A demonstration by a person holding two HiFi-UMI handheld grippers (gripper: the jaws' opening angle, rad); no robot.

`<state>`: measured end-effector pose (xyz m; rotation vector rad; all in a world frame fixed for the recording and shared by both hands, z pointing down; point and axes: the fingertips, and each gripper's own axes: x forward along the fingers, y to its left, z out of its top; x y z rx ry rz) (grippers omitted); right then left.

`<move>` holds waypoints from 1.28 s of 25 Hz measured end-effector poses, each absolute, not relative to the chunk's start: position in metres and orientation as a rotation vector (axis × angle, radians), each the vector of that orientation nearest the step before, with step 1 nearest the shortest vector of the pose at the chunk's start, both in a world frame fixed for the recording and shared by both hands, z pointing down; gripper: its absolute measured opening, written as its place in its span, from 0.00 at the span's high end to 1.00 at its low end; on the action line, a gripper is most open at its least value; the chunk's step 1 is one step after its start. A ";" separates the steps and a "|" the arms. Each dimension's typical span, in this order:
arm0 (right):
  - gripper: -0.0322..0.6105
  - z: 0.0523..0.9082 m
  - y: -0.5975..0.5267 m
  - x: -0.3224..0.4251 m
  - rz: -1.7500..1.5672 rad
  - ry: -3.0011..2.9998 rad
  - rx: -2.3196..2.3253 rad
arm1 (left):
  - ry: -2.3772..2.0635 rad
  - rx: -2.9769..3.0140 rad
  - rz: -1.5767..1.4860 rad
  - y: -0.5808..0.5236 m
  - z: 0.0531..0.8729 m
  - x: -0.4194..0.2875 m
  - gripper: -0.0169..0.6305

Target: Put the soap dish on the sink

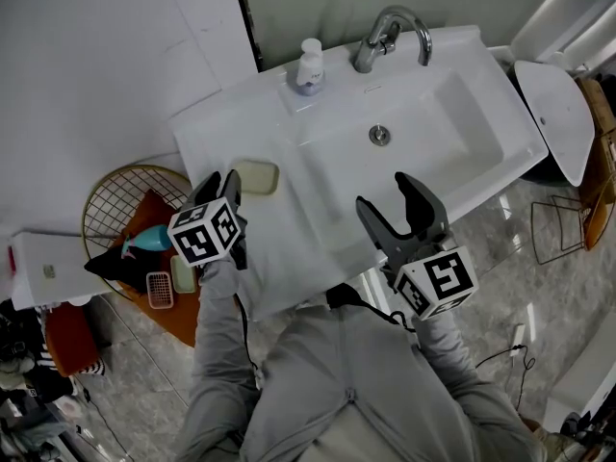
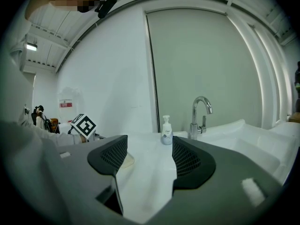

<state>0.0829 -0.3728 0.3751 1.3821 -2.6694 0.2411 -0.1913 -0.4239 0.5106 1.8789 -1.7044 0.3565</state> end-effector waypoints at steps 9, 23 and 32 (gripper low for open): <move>0.48 0.370 -0.362 0.067 0.219 -2.699 1.358 | -1.779 1.980 0.323 -0.393 0.478 -0.194 0.64; 0.48 0.358 -0.344 0.050 0.186 -2.719 1.348 | -1.916 2.129 0.199 -0.342 0.420 -0.196 0.63; 0.48 0.355 -0.334 0.048 0.181 -2.731 1.370 | -1.998 2.201 0.225 -0.306 0.397 -0.198 0.63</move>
